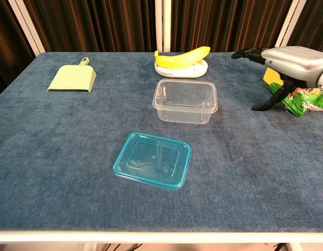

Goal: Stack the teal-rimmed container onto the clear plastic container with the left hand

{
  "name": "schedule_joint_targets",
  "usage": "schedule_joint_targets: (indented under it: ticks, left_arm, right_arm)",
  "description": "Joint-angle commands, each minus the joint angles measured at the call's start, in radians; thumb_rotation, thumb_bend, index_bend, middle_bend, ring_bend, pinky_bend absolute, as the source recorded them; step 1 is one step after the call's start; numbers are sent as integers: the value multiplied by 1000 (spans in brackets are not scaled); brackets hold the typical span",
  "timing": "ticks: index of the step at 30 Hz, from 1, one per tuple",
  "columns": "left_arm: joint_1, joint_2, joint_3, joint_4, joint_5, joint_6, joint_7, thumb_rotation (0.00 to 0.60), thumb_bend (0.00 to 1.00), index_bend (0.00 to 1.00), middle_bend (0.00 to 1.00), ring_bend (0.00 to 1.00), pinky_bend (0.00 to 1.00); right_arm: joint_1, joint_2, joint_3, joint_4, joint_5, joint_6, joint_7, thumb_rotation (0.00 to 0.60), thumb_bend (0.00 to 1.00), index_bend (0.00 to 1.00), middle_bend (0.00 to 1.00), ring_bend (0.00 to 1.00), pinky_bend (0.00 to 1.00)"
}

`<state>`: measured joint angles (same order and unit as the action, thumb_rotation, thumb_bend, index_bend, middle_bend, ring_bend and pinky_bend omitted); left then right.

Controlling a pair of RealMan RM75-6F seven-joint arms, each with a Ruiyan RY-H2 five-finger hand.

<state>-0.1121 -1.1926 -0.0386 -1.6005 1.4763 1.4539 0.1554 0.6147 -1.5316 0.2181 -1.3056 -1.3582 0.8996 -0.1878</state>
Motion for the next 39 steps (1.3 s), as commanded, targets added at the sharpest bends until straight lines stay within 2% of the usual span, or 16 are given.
schedule_joint_targets:
  ticks: [1, 15, 19, 22, 26, 32, 35, 39]
  left_arm:
    - [1, 2, 1, 1, -3, -2, -3, 600, 18, 139, 92, 13, 21]
    - [7, 18, 4, 12, -10, -6, -38, 600, 18, 140, 92, 13, 22]
    - [-14, 22, 1, 8, 2, -28, -39, 600, 18, 140, 92, 12, 23]
    - [-49, 35, 6, -12, 36, -69, -29, 600, 18, 140, 92, 12, 22]
    - [-117, 58, 12, -64, 101, -141, -27, 600, 18, 139, 92, 13, 25]
    - [-258, 76, -3, -160, 172, -296, -49, 600, 16, 140, 92, 13, 28]
    - [-324, 61, -28, -195, 153, -378, -13, 600, 16, 139, 92, 13, 27]
    - [-408, 29, -54, -261, 37, -529, 137, 600, 16, 125, 91, 12, 30]
  right_arm:
    - [63, -82, 20, 83, 28, -49, -11, 600, 80, 0, 0, 0, 0]
    - [244, -273, 49, 270, 38, -130, 18, 600, 71, 0, 0, 0, 0]
    - [273, -300, 52, 310, 49, -138, 4, 600, 70, 0, 0, 0, 0]
    - [259, -279, 40, 290, 46, -111, 0, 600, 70, 0, 0, 0, 0]
    - [191, -161, 2, 152, 18, -37, 1, 600, 71, 0, 0, 0, 0]
    - [21, 116, -45, -137, -24, 176, -14, 600, 71, 0, 0, 0, 0]
    - [-61, 235, -58, -234, -40, 281, 4, 600, 72, 0, 0, 0, 0]
    - [-169, 348, -76, -303, -66, 421, 58, 600, 72, 0, 0, 0, 0]
